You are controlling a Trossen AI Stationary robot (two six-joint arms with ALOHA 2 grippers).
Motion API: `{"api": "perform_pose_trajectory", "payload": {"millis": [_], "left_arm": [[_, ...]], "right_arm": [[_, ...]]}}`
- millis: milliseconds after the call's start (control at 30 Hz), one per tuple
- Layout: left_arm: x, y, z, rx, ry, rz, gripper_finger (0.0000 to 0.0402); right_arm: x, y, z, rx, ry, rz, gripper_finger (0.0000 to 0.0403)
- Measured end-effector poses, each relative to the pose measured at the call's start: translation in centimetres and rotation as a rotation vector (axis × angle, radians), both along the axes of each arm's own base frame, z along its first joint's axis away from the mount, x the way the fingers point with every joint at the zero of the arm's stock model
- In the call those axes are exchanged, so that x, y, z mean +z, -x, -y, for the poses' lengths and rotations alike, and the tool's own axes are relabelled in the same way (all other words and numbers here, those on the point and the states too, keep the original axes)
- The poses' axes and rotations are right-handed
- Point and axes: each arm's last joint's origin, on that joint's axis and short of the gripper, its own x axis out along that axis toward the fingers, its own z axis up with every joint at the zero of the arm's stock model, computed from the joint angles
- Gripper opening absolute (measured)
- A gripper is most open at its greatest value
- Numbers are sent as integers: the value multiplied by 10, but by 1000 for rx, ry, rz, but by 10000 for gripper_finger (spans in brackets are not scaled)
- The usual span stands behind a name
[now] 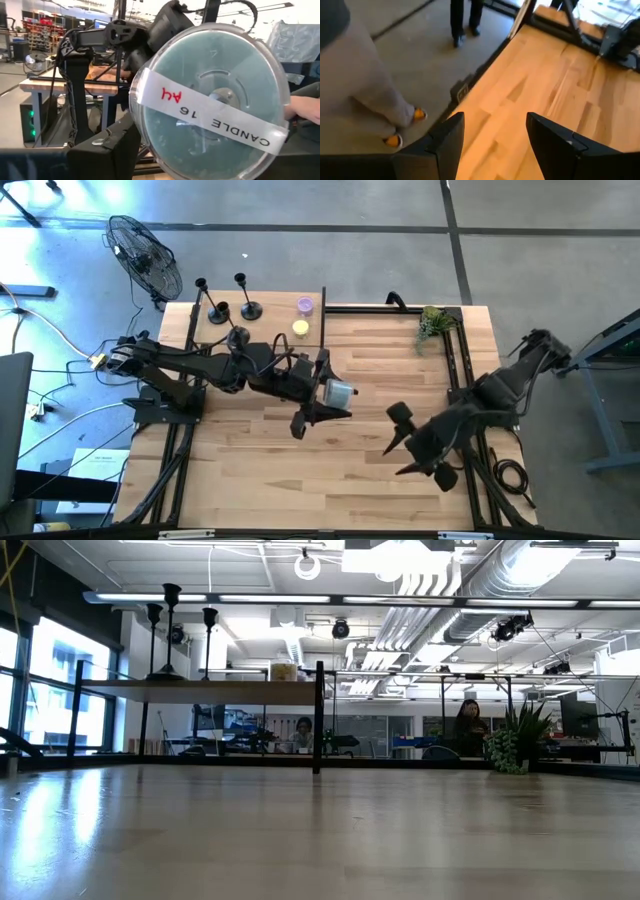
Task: Pick & Place candle stick holders
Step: Put the blue candle on the shelf
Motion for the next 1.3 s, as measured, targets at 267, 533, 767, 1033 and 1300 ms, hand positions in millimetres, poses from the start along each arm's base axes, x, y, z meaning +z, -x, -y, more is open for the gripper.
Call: {"api": "perform_pose_trajectory", "payload": {"millis": [267, 533, 767, 1033, 1300], "left_arm": [[1, 1, 1, -29, -5, 3, 220], [1, 1, 1, -33, -5, 5, 220], [0, 1, 1, -34, 0, -12, 220], [-1, 2, 2, -69, 15, -26, 220], [-5, 2, 3, -181, 110, -116, 220]], "right_arm": [[8, -1, 10, -90, -102, 3, 209], [7, -4, 12, -146, -117, -6, 263], [6, -7, 11, -243, -64, 42, 297], [25, 7, 12, -187, 177, 181, 299], [63, 32, 20, -295, 485, 264, 299]]}}
